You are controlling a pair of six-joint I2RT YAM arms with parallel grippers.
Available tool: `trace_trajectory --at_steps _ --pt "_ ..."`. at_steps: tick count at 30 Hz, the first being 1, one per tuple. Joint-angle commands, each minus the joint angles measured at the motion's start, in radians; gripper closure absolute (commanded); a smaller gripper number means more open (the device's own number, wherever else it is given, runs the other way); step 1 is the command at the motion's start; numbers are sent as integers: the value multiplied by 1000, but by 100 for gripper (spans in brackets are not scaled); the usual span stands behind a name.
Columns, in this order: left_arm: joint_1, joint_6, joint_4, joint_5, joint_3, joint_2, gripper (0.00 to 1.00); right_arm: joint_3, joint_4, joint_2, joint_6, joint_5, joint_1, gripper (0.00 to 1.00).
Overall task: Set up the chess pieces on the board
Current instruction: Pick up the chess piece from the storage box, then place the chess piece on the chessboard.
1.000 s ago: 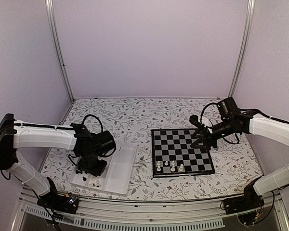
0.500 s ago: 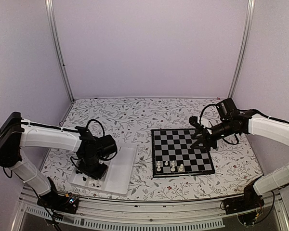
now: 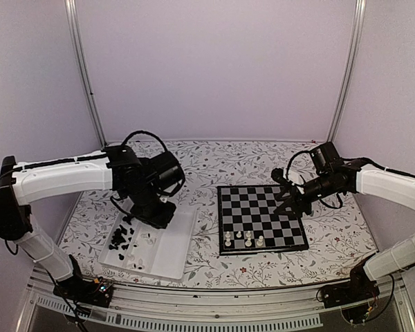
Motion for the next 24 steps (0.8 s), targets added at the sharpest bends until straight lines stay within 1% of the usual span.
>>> trace_trajectory --at_steps 1,6,10,15,24 --pt "-48 105 13 10 206 116 91 0 1 11 -8 9 6 46" --pt "-65 244 12 5 501 380 92 -2 4 3 -5 24 5 46" --pt "-75 316 3 -9 684 566 93 -10 13 -15 -2 41 5 46" --pt "-84 359 62 40 807 698 93 -17 20 -23 -2 60 5 46" --pt "-98 394 131 160 959 828 92 -17 26 -13 -2 98 5 46"
